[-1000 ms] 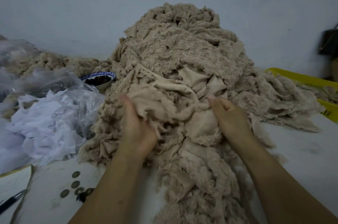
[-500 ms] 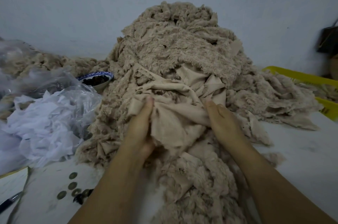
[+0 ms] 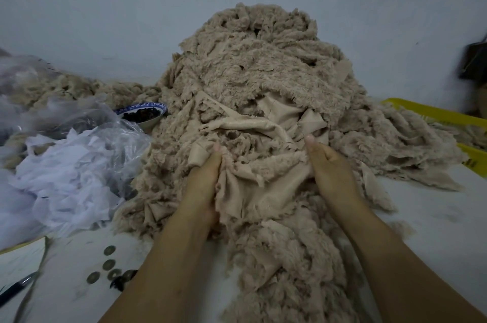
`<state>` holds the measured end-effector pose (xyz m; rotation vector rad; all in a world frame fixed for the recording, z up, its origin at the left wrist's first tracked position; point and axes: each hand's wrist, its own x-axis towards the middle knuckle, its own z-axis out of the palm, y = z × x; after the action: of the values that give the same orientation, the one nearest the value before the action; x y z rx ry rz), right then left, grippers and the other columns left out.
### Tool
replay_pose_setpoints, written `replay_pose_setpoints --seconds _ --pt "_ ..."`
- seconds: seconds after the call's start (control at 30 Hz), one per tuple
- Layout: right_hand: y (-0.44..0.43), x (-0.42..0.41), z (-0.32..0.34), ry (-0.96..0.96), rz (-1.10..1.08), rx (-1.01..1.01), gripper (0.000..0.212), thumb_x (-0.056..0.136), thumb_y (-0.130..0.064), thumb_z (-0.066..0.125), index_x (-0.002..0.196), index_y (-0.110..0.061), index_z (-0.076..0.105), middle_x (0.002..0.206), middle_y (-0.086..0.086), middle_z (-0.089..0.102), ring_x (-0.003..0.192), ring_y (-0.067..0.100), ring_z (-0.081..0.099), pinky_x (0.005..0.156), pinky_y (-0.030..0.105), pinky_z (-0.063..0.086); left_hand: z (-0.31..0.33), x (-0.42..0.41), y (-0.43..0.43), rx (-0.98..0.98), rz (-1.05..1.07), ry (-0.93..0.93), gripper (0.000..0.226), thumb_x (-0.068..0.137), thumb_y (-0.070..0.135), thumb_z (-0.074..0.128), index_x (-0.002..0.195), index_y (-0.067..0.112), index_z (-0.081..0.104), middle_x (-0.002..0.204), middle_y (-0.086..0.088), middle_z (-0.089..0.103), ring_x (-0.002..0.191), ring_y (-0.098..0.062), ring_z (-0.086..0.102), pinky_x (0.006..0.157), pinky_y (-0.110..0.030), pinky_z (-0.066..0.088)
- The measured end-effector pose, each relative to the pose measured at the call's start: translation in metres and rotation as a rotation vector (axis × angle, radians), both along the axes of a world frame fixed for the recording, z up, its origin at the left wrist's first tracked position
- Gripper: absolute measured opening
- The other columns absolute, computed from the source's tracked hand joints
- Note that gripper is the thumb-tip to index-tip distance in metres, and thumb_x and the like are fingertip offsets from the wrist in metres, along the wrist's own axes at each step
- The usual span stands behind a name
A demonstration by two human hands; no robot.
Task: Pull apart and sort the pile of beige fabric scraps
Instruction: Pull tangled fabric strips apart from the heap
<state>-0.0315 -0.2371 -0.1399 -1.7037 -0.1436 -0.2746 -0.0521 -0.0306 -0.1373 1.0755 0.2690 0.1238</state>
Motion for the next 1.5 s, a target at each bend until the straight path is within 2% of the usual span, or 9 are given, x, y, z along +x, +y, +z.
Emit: replay_pose_setpoints --seconds 0.13,0.2,0.3,0.47,0.63,0.8,1.07,1.3,1.5 --pt "0.003 -0.002 0.003 -0.109 -0.085 -0.215 0.046 0.094 -0.057 0.047 0.075 -0.016 0.053 0.076 -0.001 0.053 0.062 0.0 0.047 0.058 0.013 0.033 0.005 -0.004 -0.003 -0.081 -0.089 -0.028 0.041 0.092 0.038 0.066 0.119 0.007 0.07 0.114 -0.018 0.073 0.108 -0.031 0.07 0.096 -0.045 0.056" --pt "0.008 -0.007 0.005 -0.18 -0.006 -0.299 0.02 0.094 -0.055 0.05 0.097 -0.037 0.059 0.104 -0.017 0.057 0.092 -0.012 0.053 0.072 0.008 0.037 0.006 -0.005 -0.004 -0.087 -0.131 -0.043 0.037 0.092 0.036 0.064 0.112 0.006 0.073 0.106 -0.016 0.075 0.099 -0.026 0.074 0.083 -0.036 0.06" --pt "0.024 -0.016 0.002 -0.22 0.221 -0.47 0.049 0.082 -0.07 0.05 0.126 -0.048 0.049 0.12 -0.035 0.046 0.114 -0.011 0.045 0.086 0.014 0.039 0.005 -0.005 -0.004 -0.085 -0.207 -0.057 0.042 0.098 0.033 0.052 0.074 0.015 0.081 0.074 -0.005 0.076 0.065 -0.015 0.074 0.051 -0.022 0.056" --pt "0.031 -0.013 -0.002 -0.119 0.194 -0.326 0.018 0.098 -0.04 0.057 0.084 -0.032 0.065 0.078 -0.005 0.062 0.073 -0.002 0.058 0.06 0.011 0.042 0.004 -0.003 -0.004 -0.127 -0.282 -0.086 0.057 0.102 0.029 0.044 0.06 0.016 0.08 0.069 -0.002 0.075 0.061 -0.01 0.073 0.05 -0.019 0.054" --pt "0.028 -0.011 0.002 0.043 0.261 0.173 0.02 0.085 -0.057 0.057 0.092 -0.049 0.074 0.102 -0.017 0.075 0.099 0.0 0.068 0.088 0.025 0.051 0.007 -0.006 -0.009 -0.147 -0.298 -0.03 0.035 0.091 0.035 0.06 0.091 0.008 0.082 0.094 -0.012 0.078 0.084 -0.022 0.076 0.061 -0.029 0.06" --pt "0.029 -0.013 0.003 -0.006 0.251 0.206 0.022 0.092 -0.058 0.058 0.089 -0.045 0.076 0.094 -0.013 0.077 0.093 0.002 0.071 0.071 0.011 0.053 0.013 -0.011 -0.012 0.023 -0.466 0.007 0.071 0.063 0.068 0.076 0.108 0.012 0.078 0.118 -0.017 0.072 0.108 -0.027 0.071 0.079 -0.032 0.06" --pt "0.029 -0.018 0.008 -0.052 0.21 0.011 0.054 0.081 -0.055 0.071 0.085 -0.001 0.063 0.081 0.014 0.07 0.07 0.022 0.067 0.066 0.033 0.056 0.015 -0.017 -0.022 0.063 -0.348 -0.041 0.023 0.08 0.024 0.075 0.095 0.008 0.08 0.107 -0.017 0.075 0.097 -0.025 0.074 0.071 -0.029 0.06" --pt "0.004 0.009 -0.005 0.001 -0.213 -0.361 0.046 0.101 -0.026 0.05 0.06 -0.021 0.031 0.056 -0.003 0.037 0.054 0.012 0.035 0.047 0.022 0.025 0.02 -0.032 -0.03 0.033 -0.519 -0.199 0.027 0.059 0.039 0.084 0.076 0.018 0.082 0.083 -0.005 0.077 0.078 -0.016 0.075 0.066 -0.028 0.059" --pt "-0.005 0.016 -0.022 0.013 -0.282 -0.43 0.045 0.097 -0.023 0.057 0.062 -0.017 0.03 0.054 0.0 0.035 0.05 0.015 0.033 0.043 0.022 0.026 0.022 -0.021 -0.009 -0.275 -0.387 -0.185 0.04 0.08 0.043 0.074 0.107 0.014 0.076 0.114 -0.014 0.071 0.103 -0.028 0.071 0.092 -0.046 0.057"
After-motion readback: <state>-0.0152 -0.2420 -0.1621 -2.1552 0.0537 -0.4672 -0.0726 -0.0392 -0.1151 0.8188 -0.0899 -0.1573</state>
